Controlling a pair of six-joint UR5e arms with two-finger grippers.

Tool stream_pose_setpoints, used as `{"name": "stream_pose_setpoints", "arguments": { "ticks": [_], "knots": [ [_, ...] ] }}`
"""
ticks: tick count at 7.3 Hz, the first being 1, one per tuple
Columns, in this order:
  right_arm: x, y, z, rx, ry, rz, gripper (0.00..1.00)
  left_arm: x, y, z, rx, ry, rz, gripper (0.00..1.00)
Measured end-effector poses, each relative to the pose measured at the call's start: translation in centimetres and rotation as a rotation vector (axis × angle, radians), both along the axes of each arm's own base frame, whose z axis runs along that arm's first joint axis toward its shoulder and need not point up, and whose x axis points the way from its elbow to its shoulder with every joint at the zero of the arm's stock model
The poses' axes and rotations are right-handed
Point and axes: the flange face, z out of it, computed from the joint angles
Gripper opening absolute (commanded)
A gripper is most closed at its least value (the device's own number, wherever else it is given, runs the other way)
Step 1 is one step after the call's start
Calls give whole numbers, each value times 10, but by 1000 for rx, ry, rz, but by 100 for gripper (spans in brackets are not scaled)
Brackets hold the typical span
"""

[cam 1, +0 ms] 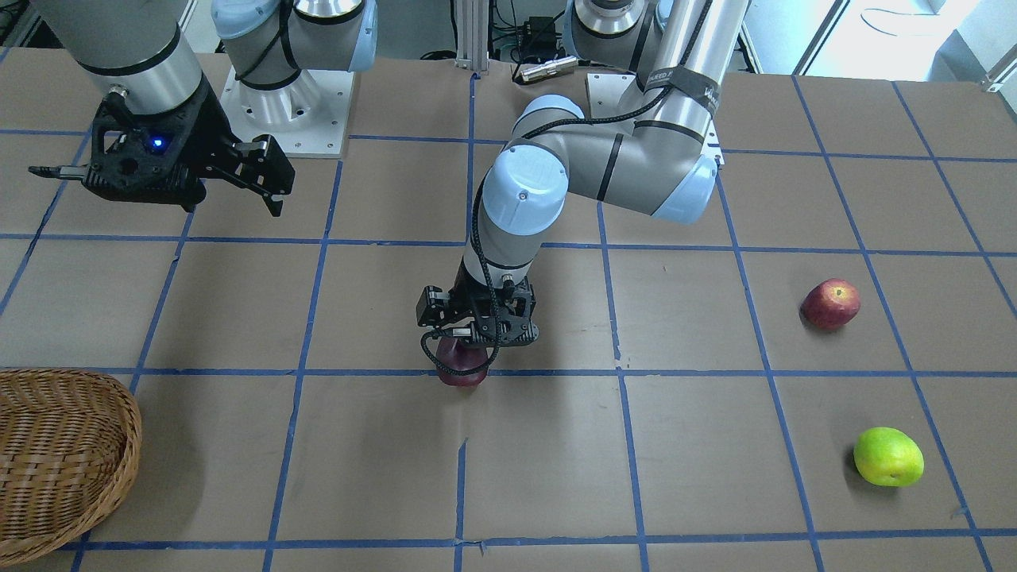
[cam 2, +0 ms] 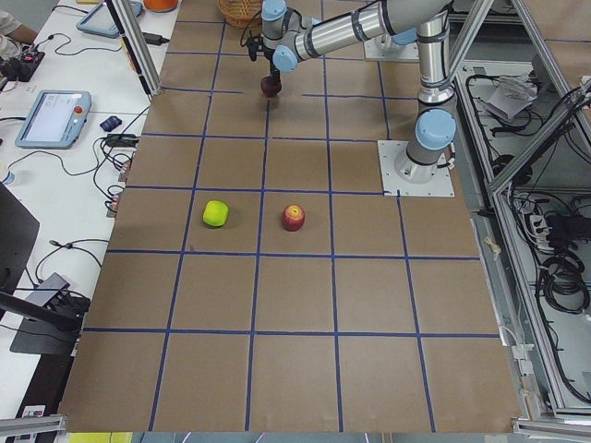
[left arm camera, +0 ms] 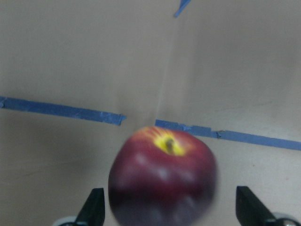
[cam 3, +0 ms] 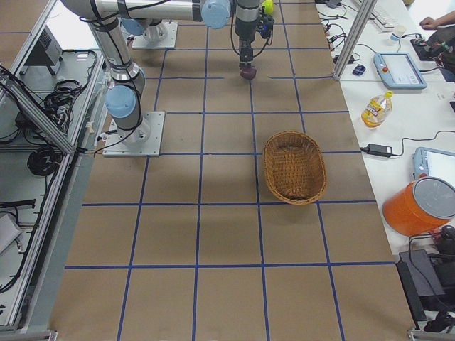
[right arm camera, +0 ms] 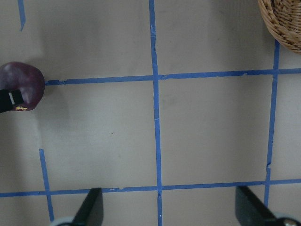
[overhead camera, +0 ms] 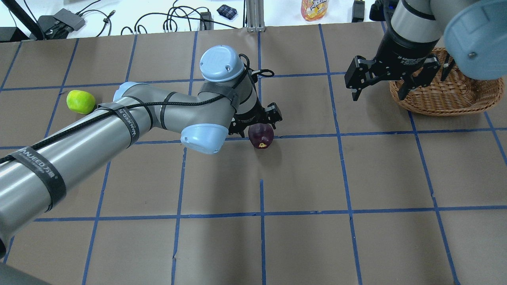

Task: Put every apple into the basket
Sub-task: 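Carry the purple apple with the left gripper toward the table center, then set down the purple apple with the left gripper while the right gripper reaches for it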

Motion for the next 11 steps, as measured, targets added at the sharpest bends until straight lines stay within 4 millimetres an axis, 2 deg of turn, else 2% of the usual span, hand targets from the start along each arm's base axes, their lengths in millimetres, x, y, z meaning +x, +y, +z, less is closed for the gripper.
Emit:
{"name": "stream_pose_setpoints", "arguments": {
  "ticks": [1, 2, 3, 4, 5, 6, 7, 9, 10, 11],
  "knots": [
    [0, 0, 0, 1, 0, 0, 100, 14, -8, 26, -16, -7, -15, 100],
    [0, 0, -1, 1, -1, -1, 100, 40, -14, 53, -9, -21, -38, 100],
    [0, -1, -2, 2, -1, -4, 100, 89, -19, 82, 8, -36, -75, 100],
    [0, -4, -5, 8, -3, -9, 100, 148, -23, 105, 22, -46, -114, 100],
    [1, -10, -13, 23, -9, -18, 100, 208, -23, 118, 34, -49, -149, 100],
    [3, -20, -24, 38, -15, -52, 100, 264, -20, 123, 45, -52, -178, 100],
    [10, -32, -37, 43, -26, -128, 100, 319, -13, 121, 61, -85, -246, 100],
    [47, -55, -69, 26, -52, -236, 100, 423, 3, 98, 114, -169, -383, 100],
    [75, -64, -88, 10, -57, -270, 100, 471, 11, 77, 114, -188, -406, 100],
    [105, -70, -109, -6, -61, -301, 100, 510, 20, 48, 95, -214, -424, 100]
  ]
}}
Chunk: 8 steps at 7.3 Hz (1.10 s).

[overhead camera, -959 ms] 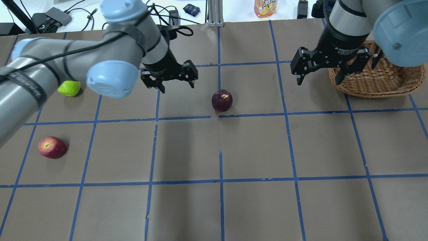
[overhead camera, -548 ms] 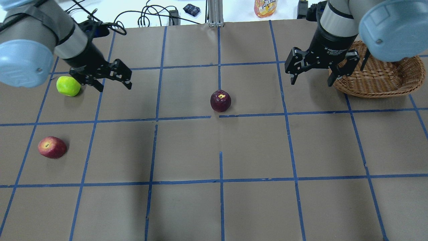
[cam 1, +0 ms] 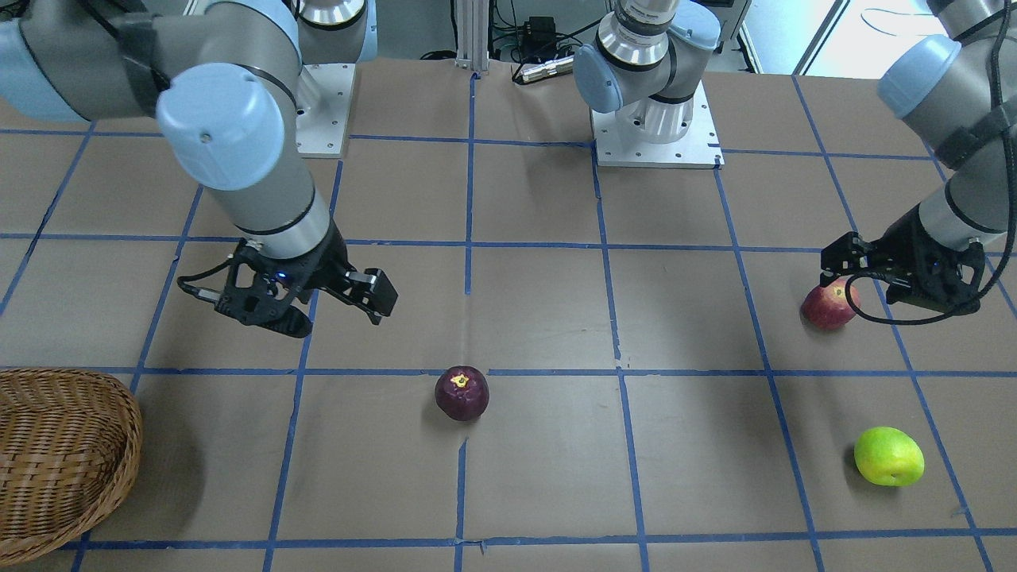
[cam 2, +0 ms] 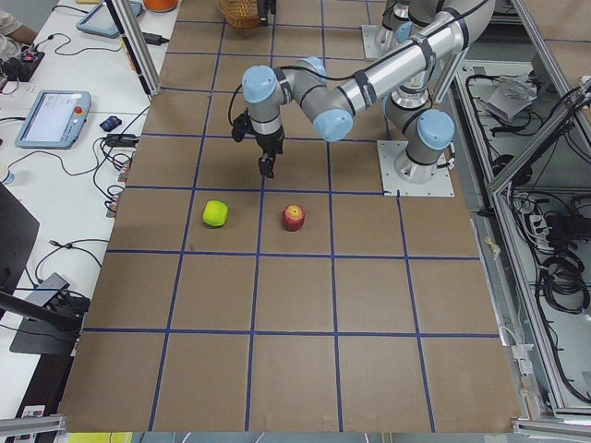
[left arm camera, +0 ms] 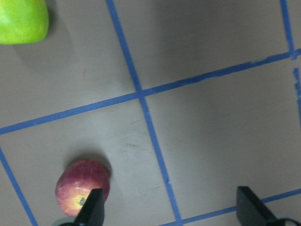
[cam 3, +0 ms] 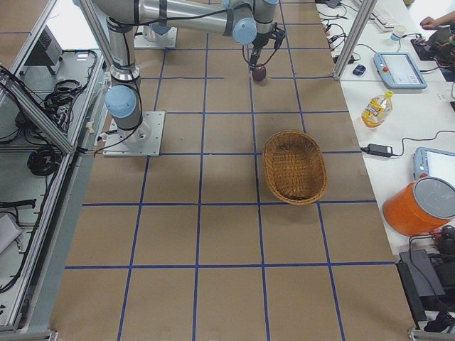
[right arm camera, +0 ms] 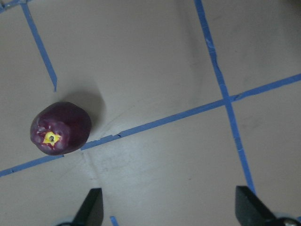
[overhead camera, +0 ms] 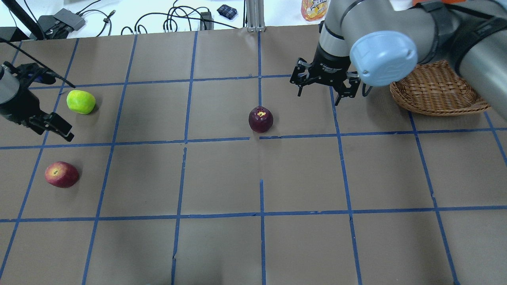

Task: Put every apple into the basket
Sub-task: 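Set down the purple apple with the left gripper while the right gripper reaches for it, then grasp the purple apple with the right gripper while the left gripper grasps the red apple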

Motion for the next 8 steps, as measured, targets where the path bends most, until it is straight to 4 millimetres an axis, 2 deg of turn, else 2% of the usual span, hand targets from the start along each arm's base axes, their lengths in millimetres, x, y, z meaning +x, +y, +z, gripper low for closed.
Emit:
{"name": "stream_pose_setpoints", "arguments": {
  "ticks": [1, 2, 4, 5, 6, 7, 8],
  "knots": [
    [25, -4, -19, -12, -3, -34, 100, 27, 12, -32, -28, -27, -15, 100],
    [42, -6, -34, -15, -5, -66, 100, 37, 26, -61, -36, -36, -14, 100],
    [63, -11, -60, -4, -18, -131, 100, 40, 39, -102, 0, -13, -13, 100],
    [73, -16, -73, -14, -36, -159, 100, 41, 40, -118, 29, -3, -14, 93],
    [82, -21, -81, -22, -48, -175, 100, 44, 40, -129, 56, -5, -15, 23],
    [91, -30, -84, -30, -56, -180, 100, 45, 40, -135, 73, -9, -17, 6],
    [99, -40, -92, -29, -56, -181, 100, 44, 39, -134, 76, -17, -20, 6]
  ]
}}
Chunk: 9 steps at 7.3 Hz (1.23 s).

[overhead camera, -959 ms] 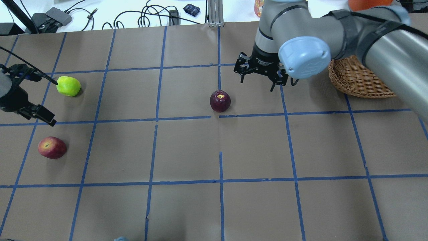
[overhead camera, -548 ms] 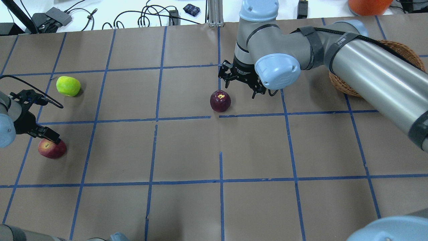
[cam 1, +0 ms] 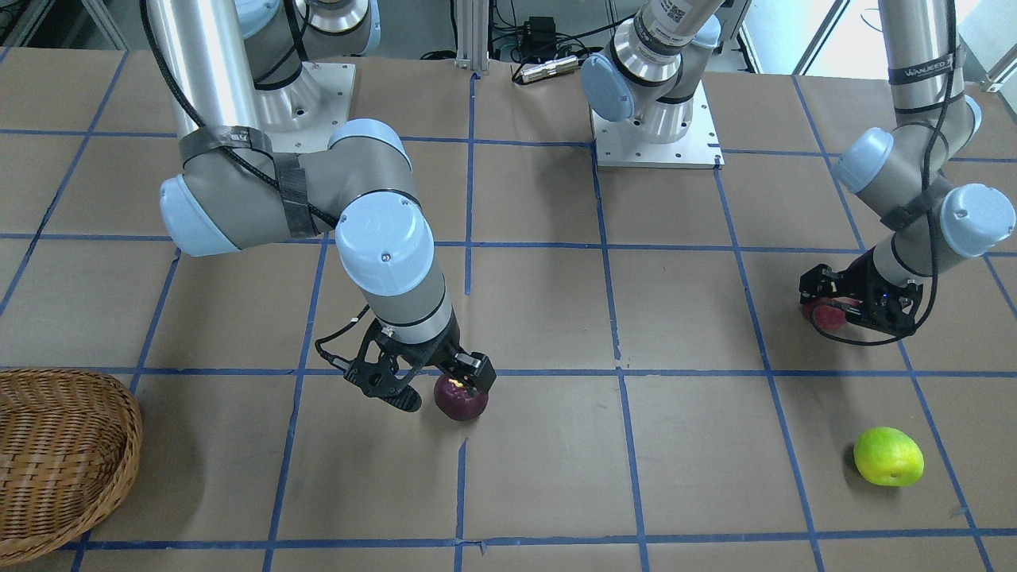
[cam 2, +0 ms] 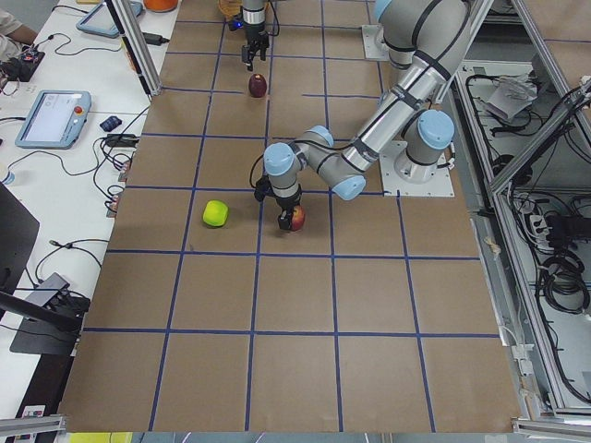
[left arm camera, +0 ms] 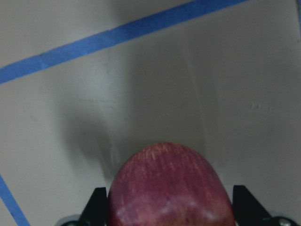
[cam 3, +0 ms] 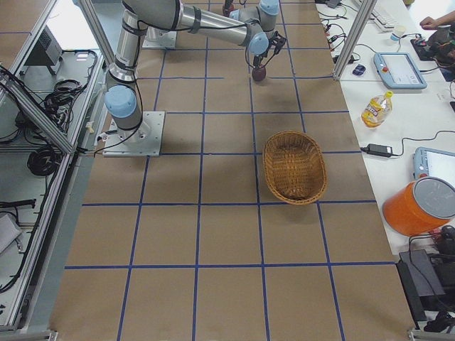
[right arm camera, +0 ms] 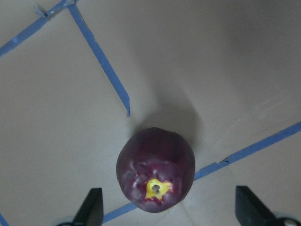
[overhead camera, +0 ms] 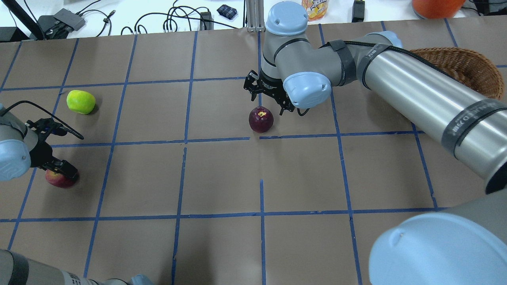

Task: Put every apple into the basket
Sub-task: 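Grasp the purple apple with the right gripper while the left gripper grasps the red apple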

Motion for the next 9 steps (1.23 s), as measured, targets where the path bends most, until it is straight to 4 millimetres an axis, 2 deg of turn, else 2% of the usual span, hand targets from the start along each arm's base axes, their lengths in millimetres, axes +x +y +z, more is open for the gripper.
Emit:
{"name": "stream_pose_setpoints", "arguments": {
  "ticks": [1, 2, 3, 6, 7, 8, 9],
  "knots": [
    [5, -7, -13, 13, 4, 1, 100, -7, -3, 7, -7, -11, 4, 6],
    [7, -9, -23, 36, 12, 2, 100, -24, -7, 22, -15, -17, 16, 6],
    [7, -6, -30, 69, 23, 3, 100, -51, -14, 43, -6, -13, 38, 6],
    [8, -7, -45, 111, 32, 16, 100, -164, -40, 113, 34, 25, 192, 6],
    [9, -7, -53, 122, 35, 20, 86, -205, -45, 125, 32, 27, 244, 6],
    [11, -7, -61, 132, 37, 22, 24, -245, -46, 128, 29, 20, 294, 6],
    [14, -7, -65, 138, 34, 25, 0, -283, -47, 126, 19, 8, 348, 5]
  ]
}}
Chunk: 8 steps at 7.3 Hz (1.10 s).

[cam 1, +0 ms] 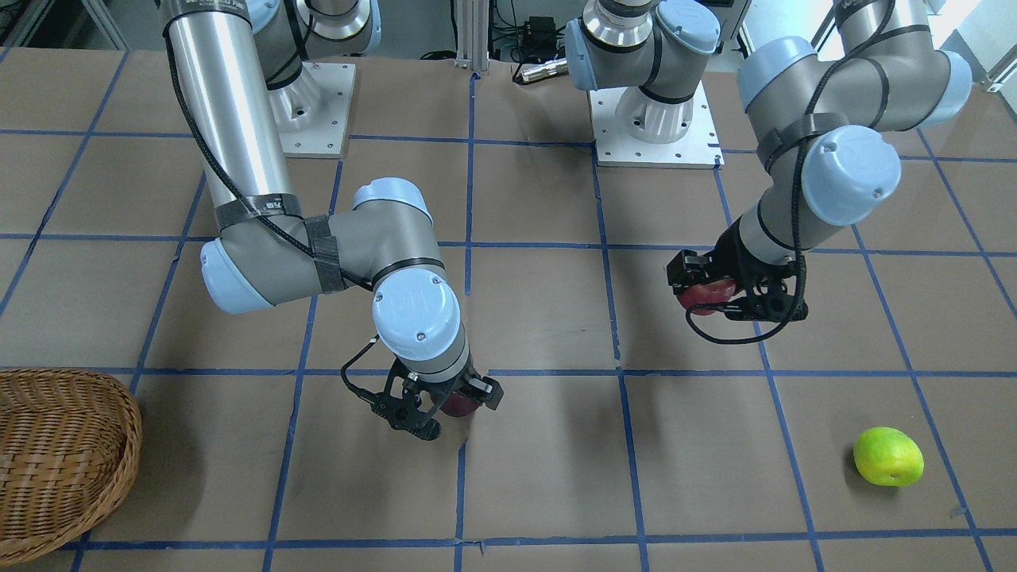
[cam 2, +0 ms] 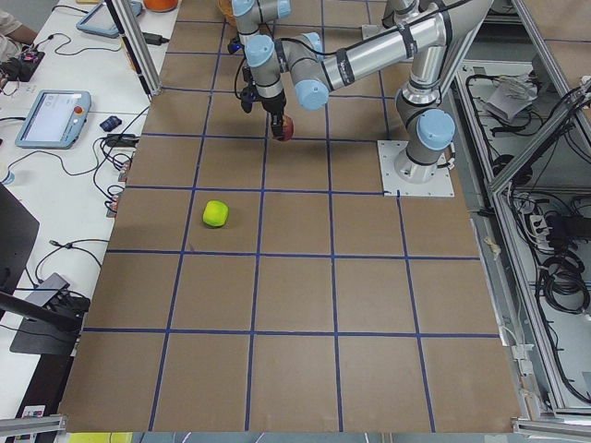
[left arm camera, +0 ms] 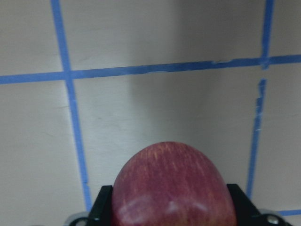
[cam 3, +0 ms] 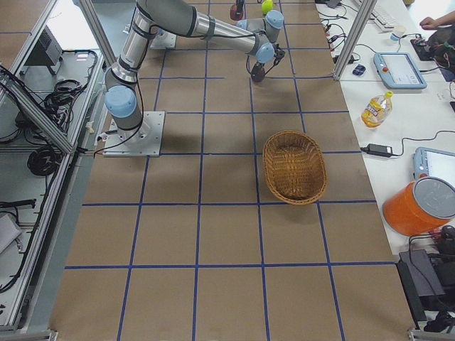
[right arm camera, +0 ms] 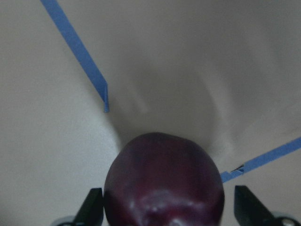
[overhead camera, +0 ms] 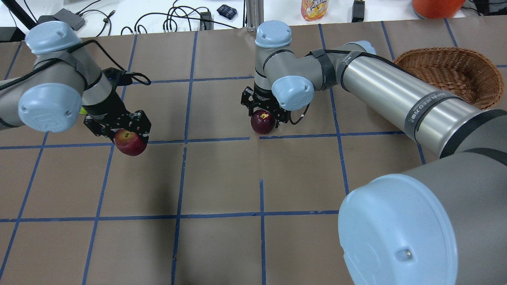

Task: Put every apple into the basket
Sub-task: 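Grasp the purple apple with the right gripper while the left gripper grasps the red apple, then place the red apple mid-table with the left gripper while the right carries purple apple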

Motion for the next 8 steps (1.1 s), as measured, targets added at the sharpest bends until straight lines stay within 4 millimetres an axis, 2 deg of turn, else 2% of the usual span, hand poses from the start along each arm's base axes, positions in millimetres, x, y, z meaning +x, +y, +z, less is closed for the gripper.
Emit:
{"name": "stream_pose_setpoints", "arguments": {
  "ticks": [2, 3, 4, 5, 7, 8],
  "knots": [
    [2, -1, 4, 1, -20, 3, 0, -79, 1, -5, -70, -10, 85, 5],
    [-1, -6, 16, -9, -25, 5, 0, -112, 3, -11, -99, 3, 114, 5],
    [-12, -13, 43, -22, -19, 16, 0, -137, 3, -21, -112, 33, 134, 5],
    [-42, -24, 79, -17, 2, 38, 0, -156, 2, -32, -119, 58, 140, 6],
    [-153, -44, 142, 30, 30, 81, 0, -205, 1, -65, -159, 84, 132, 11],
    [-204, -48, 158, 35, 56, 107, 0, -229, 2, -81, -180, 93, 126, 9]
  ]
}}
